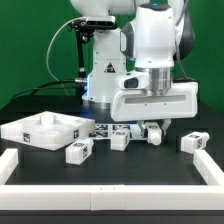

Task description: Assemble one leg

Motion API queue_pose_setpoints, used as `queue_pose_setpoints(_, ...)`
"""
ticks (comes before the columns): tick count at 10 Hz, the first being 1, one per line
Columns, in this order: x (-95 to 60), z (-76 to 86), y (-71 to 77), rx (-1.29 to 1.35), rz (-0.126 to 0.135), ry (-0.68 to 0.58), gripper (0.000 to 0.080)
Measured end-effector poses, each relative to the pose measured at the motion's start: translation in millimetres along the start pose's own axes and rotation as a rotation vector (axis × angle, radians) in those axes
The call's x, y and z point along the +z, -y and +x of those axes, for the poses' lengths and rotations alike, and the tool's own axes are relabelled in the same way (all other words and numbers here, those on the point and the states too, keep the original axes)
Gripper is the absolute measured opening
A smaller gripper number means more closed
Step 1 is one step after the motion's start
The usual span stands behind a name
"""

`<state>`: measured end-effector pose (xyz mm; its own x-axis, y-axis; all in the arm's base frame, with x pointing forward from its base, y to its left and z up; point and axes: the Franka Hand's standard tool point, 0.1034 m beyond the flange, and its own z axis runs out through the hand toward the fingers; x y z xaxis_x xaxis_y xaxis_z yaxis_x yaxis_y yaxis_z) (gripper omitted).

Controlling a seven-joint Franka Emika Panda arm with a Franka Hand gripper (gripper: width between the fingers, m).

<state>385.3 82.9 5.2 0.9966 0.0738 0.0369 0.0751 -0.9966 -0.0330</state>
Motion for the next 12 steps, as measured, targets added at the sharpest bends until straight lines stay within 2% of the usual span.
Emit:
queue_pose_setpoints(1,-0.1,0.3,0.7,-0.005,0.0,-0.001,0.0318)
queue_pose_setpoints(2,-0.1,0.2,0.7,-0.008,0.0,0.0,0.05)
queue_pose_setpoints(3,-1.8,0.1,1.2,-0.009,0.0,0.004,0.05)
queue_pose_setpoints(4,-13.2,1.4,2.6,-0.014,-0.001,0.019,0.0617)
queue_pose_setpoints(5,-35.1,5.1,-6.4,-0.071,-0.002,0.048,0.064)
queue_pose_setpoints(6,-61.8,12.8,-21.4,-0.086,0.005,0.052,0.064)
queue_pose_setpoints(7,-77.5,17.3,-32.4,-0.106,0.006,0.046,0.0648)
queue_pose_setpoints(8,-87.2,20.1,-52.3,-0.219,0.016,0.035,0.0648)
queue_pose_setpoints(9,-87.9,19.9,-73.6,-0.252,0.029,0.028,0.0649)
queue_pose_setpoints(12,-86.3,18.9,-74.0,-0.228,0.028,0.031,0.0649)
